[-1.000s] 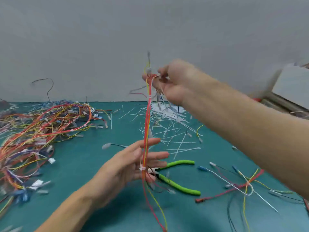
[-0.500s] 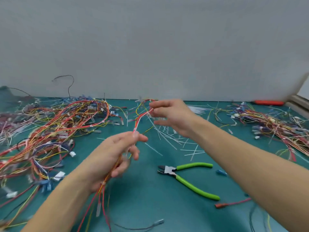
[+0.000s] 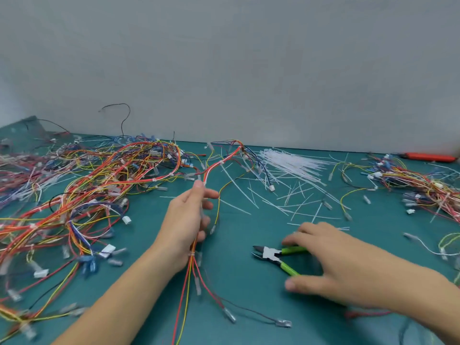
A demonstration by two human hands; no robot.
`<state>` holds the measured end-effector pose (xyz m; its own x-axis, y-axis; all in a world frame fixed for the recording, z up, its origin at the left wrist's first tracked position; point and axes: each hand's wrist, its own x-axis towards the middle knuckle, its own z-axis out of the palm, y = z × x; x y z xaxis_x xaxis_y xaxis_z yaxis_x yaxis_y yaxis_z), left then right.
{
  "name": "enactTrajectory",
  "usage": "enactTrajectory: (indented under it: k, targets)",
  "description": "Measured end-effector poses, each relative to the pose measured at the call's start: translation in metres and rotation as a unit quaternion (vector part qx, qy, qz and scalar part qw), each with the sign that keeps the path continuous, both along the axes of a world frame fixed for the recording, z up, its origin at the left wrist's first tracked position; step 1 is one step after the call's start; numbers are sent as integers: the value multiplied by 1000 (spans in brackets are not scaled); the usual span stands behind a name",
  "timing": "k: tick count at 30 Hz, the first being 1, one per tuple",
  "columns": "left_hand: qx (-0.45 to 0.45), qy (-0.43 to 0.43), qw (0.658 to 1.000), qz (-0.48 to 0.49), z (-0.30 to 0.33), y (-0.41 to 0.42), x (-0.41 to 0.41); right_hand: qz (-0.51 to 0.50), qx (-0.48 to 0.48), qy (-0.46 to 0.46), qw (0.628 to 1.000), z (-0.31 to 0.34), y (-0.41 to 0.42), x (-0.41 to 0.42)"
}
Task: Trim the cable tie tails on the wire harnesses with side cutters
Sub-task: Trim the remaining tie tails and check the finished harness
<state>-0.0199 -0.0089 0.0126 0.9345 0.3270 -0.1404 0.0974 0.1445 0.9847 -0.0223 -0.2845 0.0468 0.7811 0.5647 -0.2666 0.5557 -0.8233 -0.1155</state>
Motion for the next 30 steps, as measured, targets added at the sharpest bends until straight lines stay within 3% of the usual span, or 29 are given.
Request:
enactTrajectory:
  k: [4, 8, 11, 13, 16, 18, 19, 21, 24, 28, 29, 30]
  targets:
    - [-86, -45, 992, -85, 3, -5, 7, -17, 24, -11, 999, -14, -10, -4]
    - [60, -24, 993, -96, -3, 13, 8, -25, 82, -53, 995, -26, -14, -9]
    - [131, -8, 991, -25, 2, 33, 5, -91, 199, -68, 973, -29, -23, -14]
    - [230, -15, 972, 34, 7, 46, 2, -185, 363, -55, 912, -24, -25, -14]
    - [410, 23, 911, 29, 11, 58, -3, -305, 617, 100, 718, -18, -31, -12]
    - [493, 90, 865, -6, 10, 58, -5, -316, 711, 220, 589, -21, -39, -11]
    - [523, 120, 844, -30, 9, 57, -6, -316, 732, 263, 543, -25, -44, -11]
    - [558, 153, 813, -65, 8, 58, -8, -321, 739, 295, 513, -35, -57, -10]
    - [532, 190, 821, -88, 13, 67, -17, -344, 755, 242, 502, -48, -85, -7]
    - [483, 247, 826, -153, 24, 75, -26, -356, 717, 196, 566, -55, -132, 8]
    - [474, 268, 816, -192, 27, 76, -28, -349, 727, 207, 554, -51, -147, 12]
    - [463, 284, 807, -233, 29, 77, -31, -305, 770, 239, 506, -57, -159, 18]
